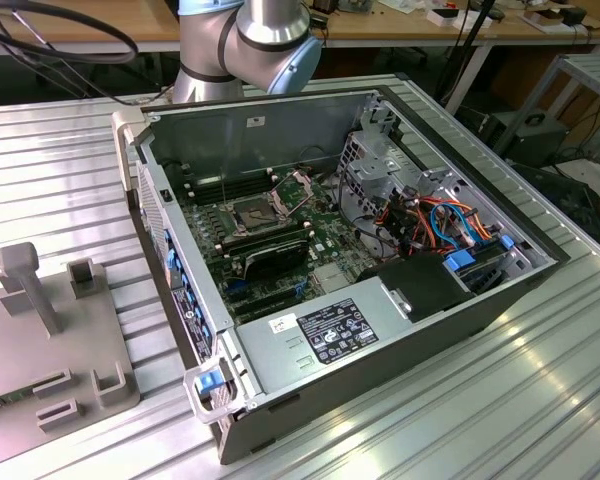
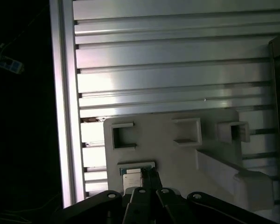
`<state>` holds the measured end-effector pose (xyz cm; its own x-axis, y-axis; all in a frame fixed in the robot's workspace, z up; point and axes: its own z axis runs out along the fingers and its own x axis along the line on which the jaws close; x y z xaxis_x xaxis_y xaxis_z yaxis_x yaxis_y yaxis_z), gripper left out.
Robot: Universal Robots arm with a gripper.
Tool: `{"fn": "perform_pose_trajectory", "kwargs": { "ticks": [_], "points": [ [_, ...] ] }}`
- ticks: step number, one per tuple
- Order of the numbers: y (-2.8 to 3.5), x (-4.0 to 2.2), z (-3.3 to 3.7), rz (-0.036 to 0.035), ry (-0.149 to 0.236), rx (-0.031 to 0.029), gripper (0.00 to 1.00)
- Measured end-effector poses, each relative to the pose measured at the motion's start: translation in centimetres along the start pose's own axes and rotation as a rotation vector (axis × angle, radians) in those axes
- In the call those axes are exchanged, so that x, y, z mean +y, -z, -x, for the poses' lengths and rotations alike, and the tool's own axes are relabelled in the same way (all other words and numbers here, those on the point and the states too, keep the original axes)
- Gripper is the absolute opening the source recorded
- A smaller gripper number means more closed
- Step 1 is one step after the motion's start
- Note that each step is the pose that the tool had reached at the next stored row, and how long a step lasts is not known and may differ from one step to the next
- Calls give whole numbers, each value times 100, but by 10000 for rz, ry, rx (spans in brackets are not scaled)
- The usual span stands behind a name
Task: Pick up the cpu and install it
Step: 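Reach for the cpu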
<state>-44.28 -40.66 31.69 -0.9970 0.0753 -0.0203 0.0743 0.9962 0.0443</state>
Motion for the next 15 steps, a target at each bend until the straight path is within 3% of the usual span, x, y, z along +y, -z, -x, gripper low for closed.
{"fn": "perform_pose_trajectory", "kwargs": {
  "ticks": [15],
  "points": [
    [-5,-26,-81,0,0,0,11]
  ]
}}
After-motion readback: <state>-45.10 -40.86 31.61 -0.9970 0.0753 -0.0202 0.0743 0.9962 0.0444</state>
